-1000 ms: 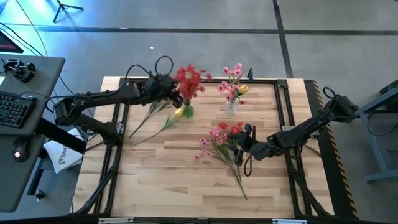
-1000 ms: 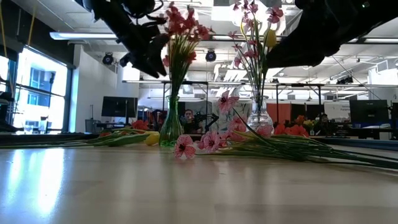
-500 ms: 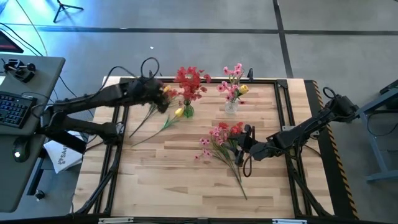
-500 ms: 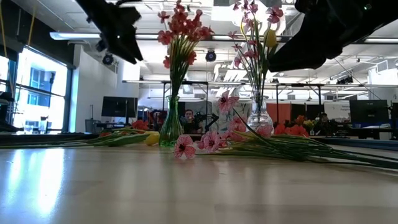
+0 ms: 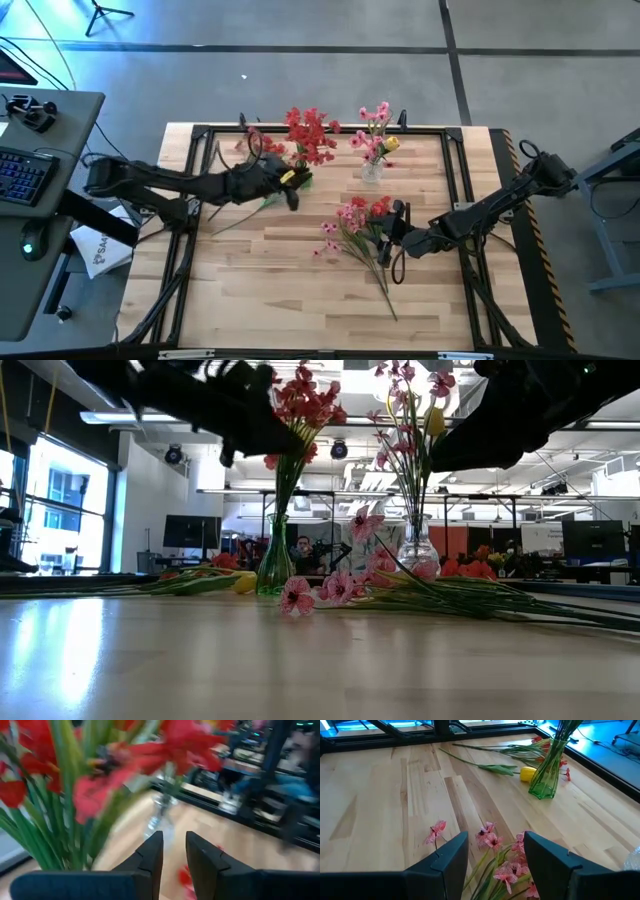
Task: Sort flowers into vase by color
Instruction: Put the bottom right red flower into the green vase, then put the yellow flower into the transparent vase
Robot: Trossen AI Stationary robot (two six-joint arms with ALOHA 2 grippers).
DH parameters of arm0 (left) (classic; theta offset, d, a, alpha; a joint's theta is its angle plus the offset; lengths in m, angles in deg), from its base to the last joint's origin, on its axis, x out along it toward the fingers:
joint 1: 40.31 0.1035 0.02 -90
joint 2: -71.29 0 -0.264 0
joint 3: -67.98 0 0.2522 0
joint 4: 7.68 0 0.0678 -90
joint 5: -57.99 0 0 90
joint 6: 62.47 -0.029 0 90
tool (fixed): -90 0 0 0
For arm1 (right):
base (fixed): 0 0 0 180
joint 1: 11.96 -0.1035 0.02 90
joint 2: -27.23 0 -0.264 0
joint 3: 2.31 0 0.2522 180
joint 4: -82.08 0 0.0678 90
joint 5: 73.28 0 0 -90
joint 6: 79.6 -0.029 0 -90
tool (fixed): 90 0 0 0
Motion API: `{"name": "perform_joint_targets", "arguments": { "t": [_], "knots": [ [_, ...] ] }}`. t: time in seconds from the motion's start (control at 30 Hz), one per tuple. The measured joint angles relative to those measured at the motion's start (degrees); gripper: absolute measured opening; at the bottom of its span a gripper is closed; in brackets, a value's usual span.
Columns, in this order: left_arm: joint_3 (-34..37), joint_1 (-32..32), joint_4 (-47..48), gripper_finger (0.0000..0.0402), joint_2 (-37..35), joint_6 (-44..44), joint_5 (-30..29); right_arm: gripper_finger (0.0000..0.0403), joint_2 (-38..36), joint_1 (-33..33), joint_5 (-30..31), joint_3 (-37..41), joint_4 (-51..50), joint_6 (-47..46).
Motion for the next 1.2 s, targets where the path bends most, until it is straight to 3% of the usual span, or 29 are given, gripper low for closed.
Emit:
{"name": "perform_joint_targets", "arguments": {
  "t": [0.1, 0.23, 0.5, 0.63, 0.8, 0.97, 1.1, 1.2],
  "knots": [
    [-0.49, 1.41, -4.07, 0.0058, 3.26, -3.01, -3.39, 0.0188, 0.0, 0.0, 0.11, 0.0, 0.16, -0.02],
    [-1.8, 2.24, -1.16, 0.0047, 3.68, -5.36, -10.62, 0.0188, 0.0, 0.0, 0.1, 0.0, 0.2, 0.0],
    [-4.09, 2.5, 10.09, 0.0036, -0.93, -7.99, -24.1, 0.0188, 0.0, 0.0, 0.09, 0.0, 0.09, 0.11],
    [-4.15, 3.05, 12.01, 0.0035, -3.41, -9.08, -27.34, 0.0188, 0.0, 0.0, 0.07, 0.0, -0.04, 0.04],
    [-4.15, 2.35, 15.23, 0.0035, -8.45, -10.52, -25.78, 0.0188, 0.0, -0.09, -0.05, 0.0, -0.06, 0.54],
    [-4.15, -1.69, 21.42, 0.0035, -15.25, -10.51, -17.71, 0.0188, 0.02, -0.11, -0.15, 0.0, -0.09, 1.41],
    [-4.2, -7.86, 30.19, 0.0035, -20.2, -9.48, -12.69, 0.0188, 0.02, -1.16, -0.13, 0.0, -0.63, 1.48],
    [-4.2, -13.01, 41.21, 0.0035, -21.57, -4.08, -10.19, 0.0188, 0.02, -2.24, -0.13, 0.0, -1.18, 1.52]
  ]
}}
